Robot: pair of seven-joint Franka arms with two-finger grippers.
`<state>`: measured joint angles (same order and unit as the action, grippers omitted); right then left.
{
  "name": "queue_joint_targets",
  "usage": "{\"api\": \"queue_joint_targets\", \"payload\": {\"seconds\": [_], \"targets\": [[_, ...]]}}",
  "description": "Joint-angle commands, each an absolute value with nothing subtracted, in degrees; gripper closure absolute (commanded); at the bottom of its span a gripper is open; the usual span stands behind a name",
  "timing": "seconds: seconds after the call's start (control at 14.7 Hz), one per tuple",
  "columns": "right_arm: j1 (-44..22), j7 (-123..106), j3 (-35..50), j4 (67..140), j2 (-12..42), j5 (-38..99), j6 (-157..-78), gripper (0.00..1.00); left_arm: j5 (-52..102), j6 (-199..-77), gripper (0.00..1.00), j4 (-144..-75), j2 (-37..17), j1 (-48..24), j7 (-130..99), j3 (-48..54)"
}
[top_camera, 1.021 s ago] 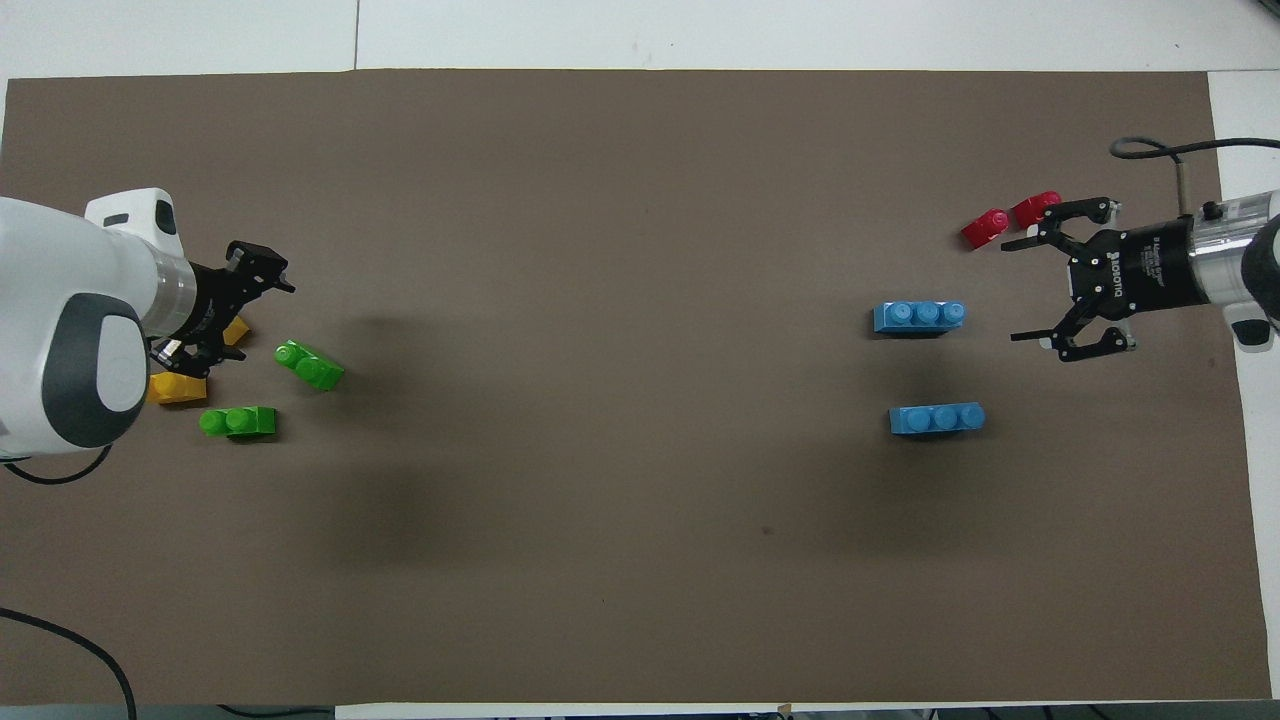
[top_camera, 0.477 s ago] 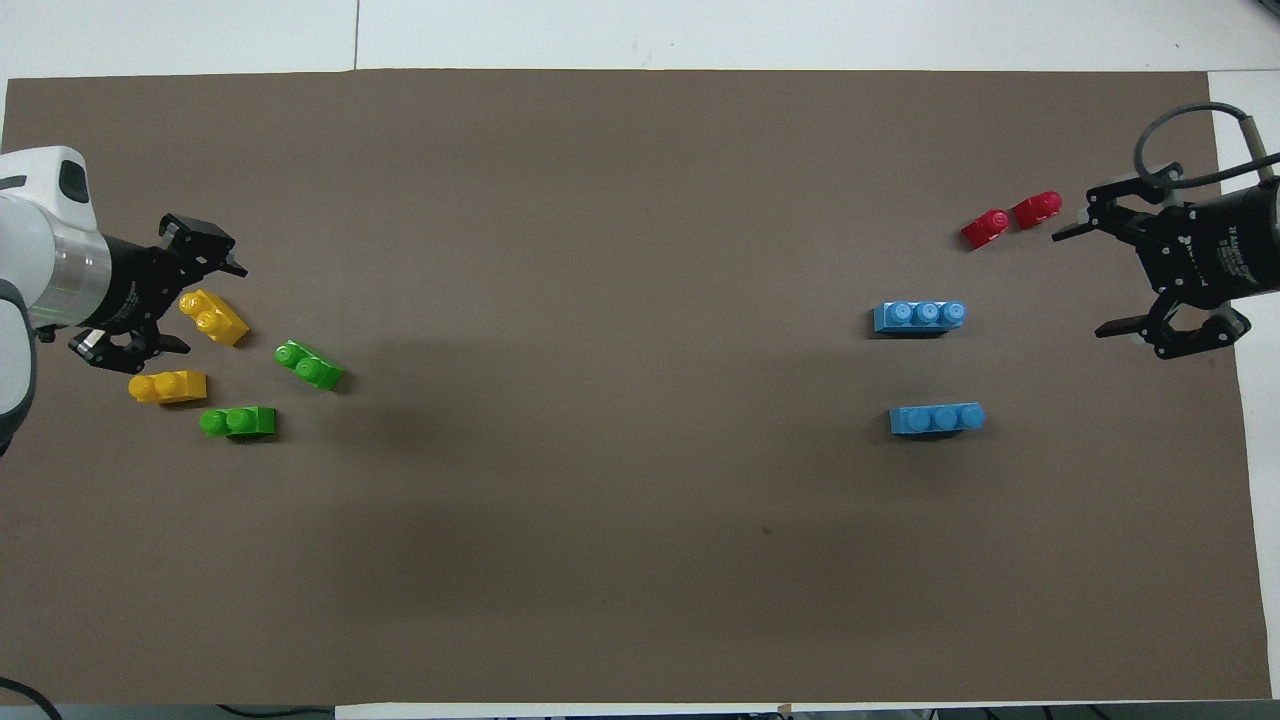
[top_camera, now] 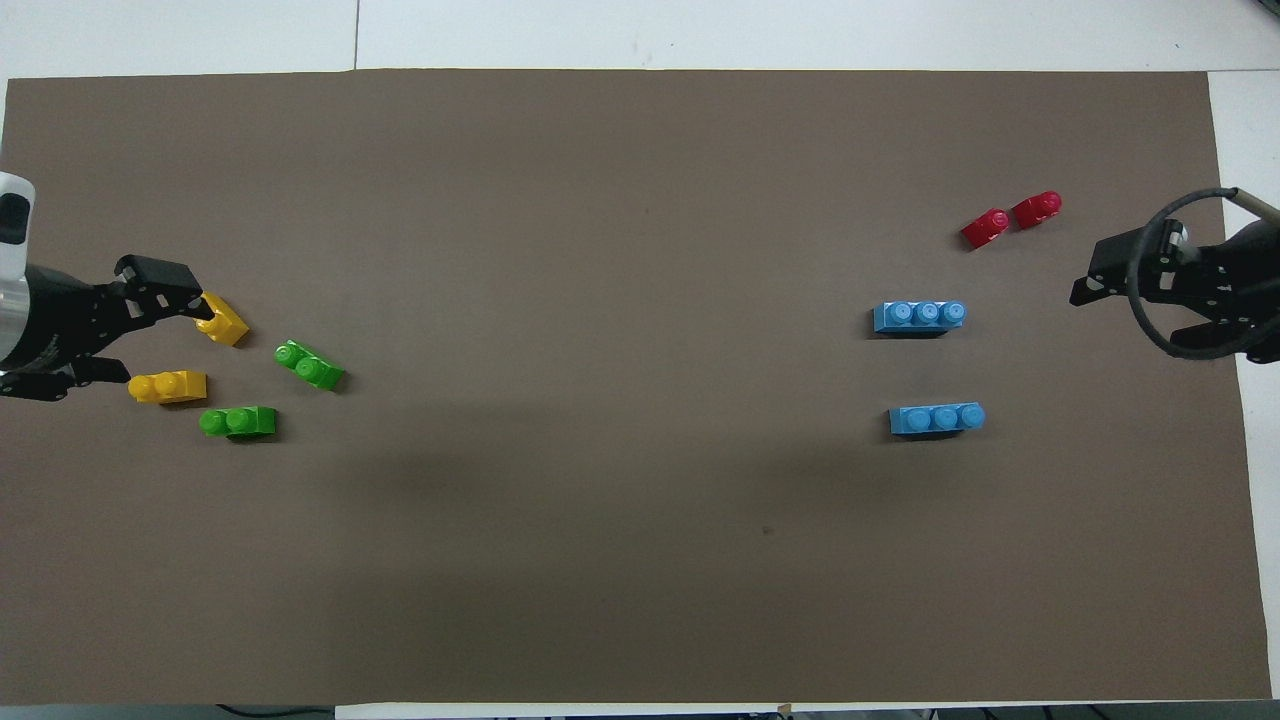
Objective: Remove green block with left arm and hold with right
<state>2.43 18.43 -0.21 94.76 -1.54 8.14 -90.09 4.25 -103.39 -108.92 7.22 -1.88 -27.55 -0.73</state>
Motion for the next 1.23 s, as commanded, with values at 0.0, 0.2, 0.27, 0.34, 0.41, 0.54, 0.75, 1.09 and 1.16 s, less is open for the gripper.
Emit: {"api": "queue_joint_targets", "payload": {"seconds": [0.0, 0.2, 0.27, 0.34, 0.41, 0.54, 0.75, 1.09, 1.16], "targets": [[2.81, 8.03, 0.53, 94.39, -2.72, 4.58, -89.30, 0.00, 2.83, -96.10, 0.00, -104.79, 7.39, -0.62, -16.30, -0.79], [2.81, 3.17, 1.49, 94.39, -4.39, 2.12, -89.38, 0.00, -0.42, -92.20, 0.00, -100.64, 6.15, -0.35, -3.21, -0.62], [2.81, 2.82, 1.84, 94.39, -4.48, 1.33, -89.38, 0.00, -3.22, -92.20, 0.00, -100.55, 6.15, -0.35, 1.27, 0.08], [2.81, 2.81, 2.11, 94.57, -4.57, 0.27, -89.65, 0.00, -3.43, -92.28, 0.00, -100.37, 6.15, -0.35, 2.45, 0.26], [2.81, 2.73, 2.11, 94.74, -4.66, -0.87, -89.91, 0.00, -3.43, -92.37, 0.00, -99.24, 6.07, -0.35, 2.37, 0.35], [2.81, 2.72, 2.11, 95.01, -4.66, -2.28, -90.26, 0.00, -2.21, -92.37, 0.00, -96.87, 5.28, 0.17, 2.11, 0.26], [2.81, 2.72, 2.11, 95.19, -4.75, -2.37, -90.79, 0.00, -0.88, -91.68, 0.00, -95.01, 4.75, 0.44, 2.11, 0.09], [2.81, 2.73, 2.37, 95.62, -5.10, -2.37, -90.88, 0.00, 2.11, -87.54, 0.00, -93.34, 4.75, 0.53, 2.11, -0.35], [2.90, 2.46, 2.37, 95.62, -5.01, -2.37, -90.88, 0.00, 2.11, -87.71, 0.00, -93.86, 4.92, 0.53, 2.11, -0.35]]}}
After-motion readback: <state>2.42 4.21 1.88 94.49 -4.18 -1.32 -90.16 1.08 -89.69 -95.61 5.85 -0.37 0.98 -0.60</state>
